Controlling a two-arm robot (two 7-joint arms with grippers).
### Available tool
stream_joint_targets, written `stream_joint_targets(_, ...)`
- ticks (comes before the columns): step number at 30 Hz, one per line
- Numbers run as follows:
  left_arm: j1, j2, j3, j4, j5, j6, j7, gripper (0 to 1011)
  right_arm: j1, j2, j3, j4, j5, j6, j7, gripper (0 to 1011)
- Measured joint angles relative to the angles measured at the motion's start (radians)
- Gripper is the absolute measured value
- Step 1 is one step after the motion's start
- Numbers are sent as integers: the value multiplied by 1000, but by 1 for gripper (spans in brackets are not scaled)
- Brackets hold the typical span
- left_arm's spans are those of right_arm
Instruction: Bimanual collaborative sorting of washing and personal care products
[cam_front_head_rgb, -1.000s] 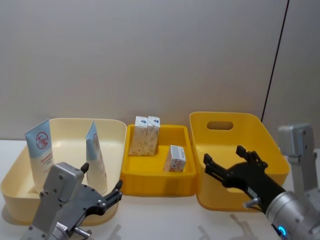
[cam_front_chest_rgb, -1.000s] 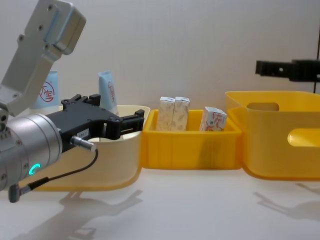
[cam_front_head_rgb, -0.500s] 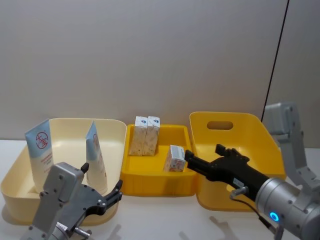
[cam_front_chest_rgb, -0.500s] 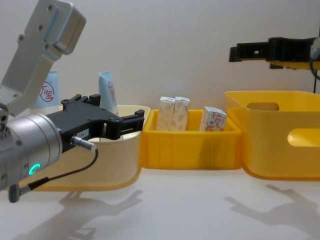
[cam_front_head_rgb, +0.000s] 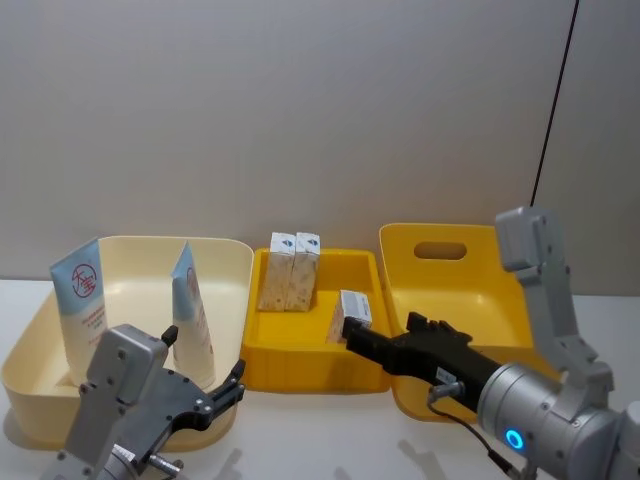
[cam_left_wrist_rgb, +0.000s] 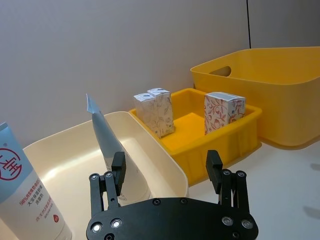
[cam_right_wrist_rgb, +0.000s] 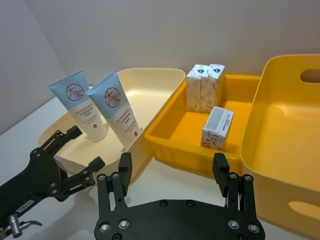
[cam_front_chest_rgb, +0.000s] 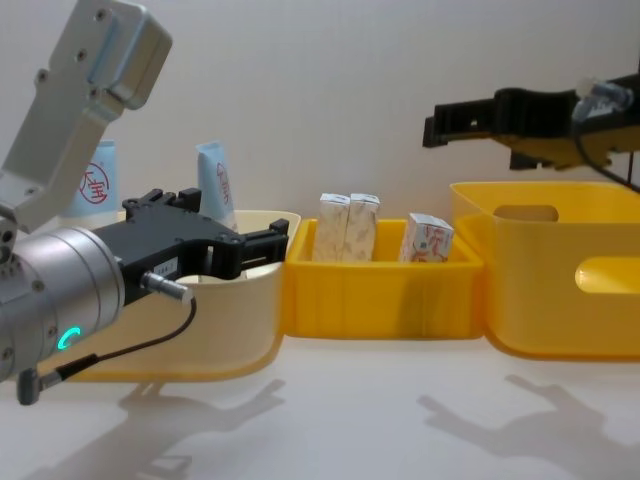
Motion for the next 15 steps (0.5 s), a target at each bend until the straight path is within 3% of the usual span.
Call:
stream_joint_targets(7, 0, 0, 0, 0, 0, 0, 0, 1000, -21, -54, -8, 8, -30, 16, -88, 1001)
stream_joint_targets(15, 0, 0, 0, 0, 0, 0, 0, 1000, -42, -120, -23, 49, -83, -2, -196, 1001)
